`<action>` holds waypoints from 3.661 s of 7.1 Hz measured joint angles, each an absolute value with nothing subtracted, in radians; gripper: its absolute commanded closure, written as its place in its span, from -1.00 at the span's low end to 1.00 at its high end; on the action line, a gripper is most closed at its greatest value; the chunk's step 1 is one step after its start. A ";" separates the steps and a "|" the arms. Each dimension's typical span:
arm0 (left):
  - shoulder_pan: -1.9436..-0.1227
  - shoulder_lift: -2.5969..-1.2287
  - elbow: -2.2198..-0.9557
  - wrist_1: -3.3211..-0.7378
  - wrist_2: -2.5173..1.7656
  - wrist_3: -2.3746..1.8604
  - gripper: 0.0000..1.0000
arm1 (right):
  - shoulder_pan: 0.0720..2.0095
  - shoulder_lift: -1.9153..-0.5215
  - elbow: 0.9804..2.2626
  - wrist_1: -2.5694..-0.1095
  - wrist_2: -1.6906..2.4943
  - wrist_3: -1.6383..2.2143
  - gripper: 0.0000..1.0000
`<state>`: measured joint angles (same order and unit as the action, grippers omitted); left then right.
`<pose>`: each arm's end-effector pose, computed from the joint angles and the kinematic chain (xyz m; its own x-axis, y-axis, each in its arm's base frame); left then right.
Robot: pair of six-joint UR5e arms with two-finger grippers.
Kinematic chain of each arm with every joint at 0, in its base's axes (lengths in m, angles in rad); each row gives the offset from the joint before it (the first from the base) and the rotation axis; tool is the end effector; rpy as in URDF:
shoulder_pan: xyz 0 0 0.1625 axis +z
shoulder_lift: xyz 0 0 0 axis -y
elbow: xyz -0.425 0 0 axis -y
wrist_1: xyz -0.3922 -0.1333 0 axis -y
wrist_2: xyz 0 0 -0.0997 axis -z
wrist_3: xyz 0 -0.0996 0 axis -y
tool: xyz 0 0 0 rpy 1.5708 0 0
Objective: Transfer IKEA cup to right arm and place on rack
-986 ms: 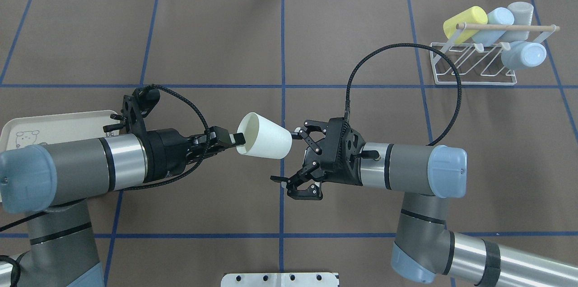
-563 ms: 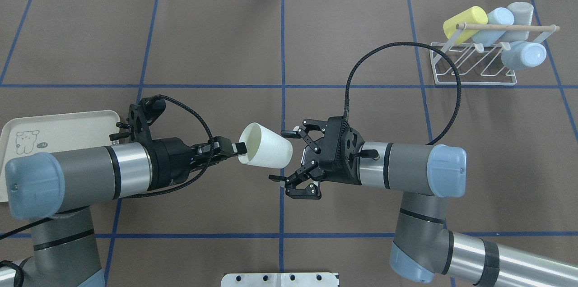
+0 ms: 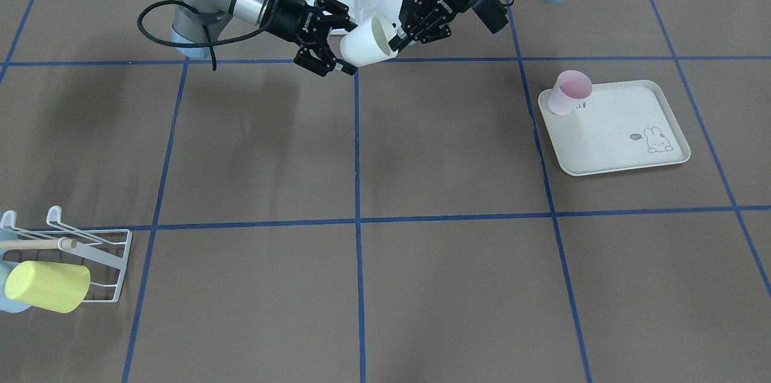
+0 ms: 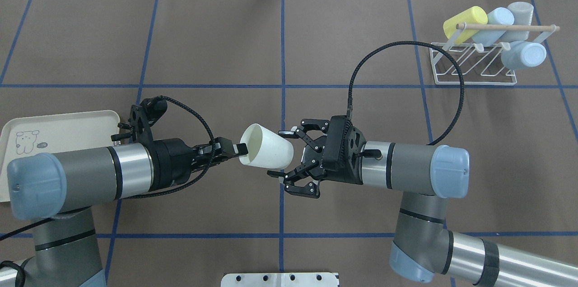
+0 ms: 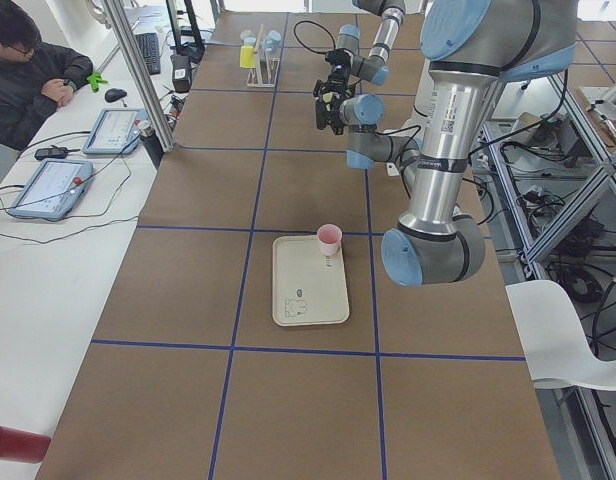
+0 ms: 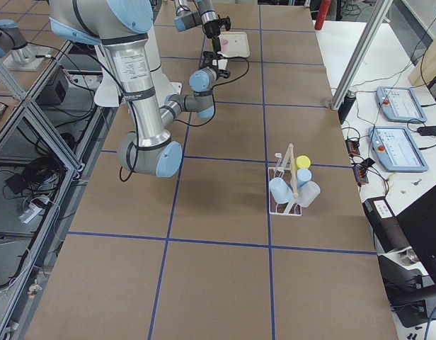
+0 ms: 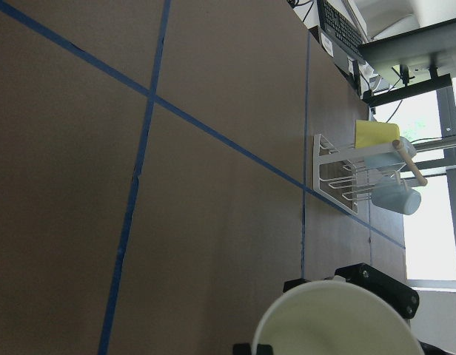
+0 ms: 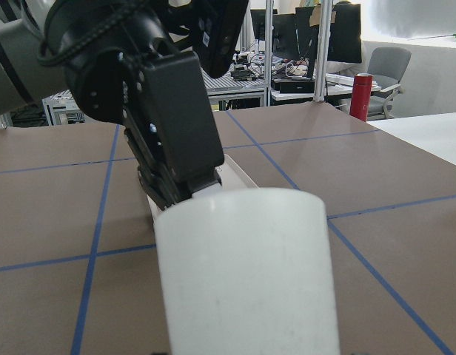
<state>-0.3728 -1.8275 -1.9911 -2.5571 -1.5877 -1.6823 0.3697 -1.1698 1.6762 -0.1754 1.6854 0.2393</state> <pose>0.4210 -0.3060 0.2194 -0.1243 -0.0709 -0.9897 0.3368 0.9352 -0.1092 -0.4875 -0.3197 0.2371 0.1789 -0.9657 0.1881 -0.3556 0.1147 0.9276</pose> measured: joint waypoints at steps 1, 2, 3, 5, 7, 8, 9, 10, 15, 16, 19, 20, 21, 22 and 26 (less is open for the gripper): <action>-0.373 -1.829 -1.991 -2.557 -1.588 -1.682 0.75 | 0.370 -1.171 1.676 -0.168 1.684 0.239 0.17; -0.373 -1.830 -1.991 -2.557 -1.591 -1.681 -0.97 | 0.370 -1.171 1.675 -0.165 1.683 0.239 0.47; -0.373 -1.833 -1.993 -2.558 -1.593 -1.681 -1.00 | 0.370 -1.173 1.674 -0.164 1.682 0.238 0.52; -0.379 -1.832 -2.006 -2.559 -1.593 -1.679 -1.00 | 0.374 -1.180 1.673 -0.165 1.681 0.237 0.74; -0.410 -1.795 -2.049 -2.521 -1.621 -1.619 -1.00 | 0.389 -1.198 1.671 -0.179 1.683 0.235 1.00; -0.445 -1.762 -2.081 -2.454 -1.650 -1.575 -1.00 | 0.412 -1.218 1.673 -0.199 1.688 0.232 1.00; -0.486 -1.722 -2.121 -2.365 -1.681 -1.509 -1.00 | 0.447 -1.235 1.678 -0.248 1.698 0.229 1.00; -0.520 -1.661 -2.163 -2.295 -1.698 -1.427 -1.00 | 0.490 -1.241 1.689 -0.329 1.717 0.226 1.00; -0.676 -1.389 -2.263 -2.250 -1.763 -1.102 -1.00 | 0.742 -1.248 1.922 -1.151 1.814 -0.161 1.00; -0.682 -1.386 -2.263 -2.251 -1.771 -1.094 -1.00 | 0.798 -1.255 1.968 -1.294 1.808 -0.302 1.00; -0.685 -1.388 -2.264 -2.252 -1.774 -1.097 -1.00 | 0.937 -1.378 2.083 -1.466 1.663 -0.730 1.00; -0.685 -1.390 -2.264 -2.252 -1.773 -1.099 -1.00 | 0.953 -1.418 2.095 -1.473 1.554 -0.859 1.00; -0.684 -1.391 -2.264 -2.253 -1.773 -1.101 -1.00 | 0.958 -1.446 2.095 -1.476 1.452 -0.969 1.00; -0.684 -1.392 -2.264 -2.253 -1.774 -1.101 -1.00 | 0.959 -1.468 2.086 -1.476 1.373 -1.059 1.00; -0.684 -1.398 -2.263 -2.254 -1.775 -1.102 -1.00 | 0.931 -1.491 2.006 -1.471 1.217 -1.154 1.00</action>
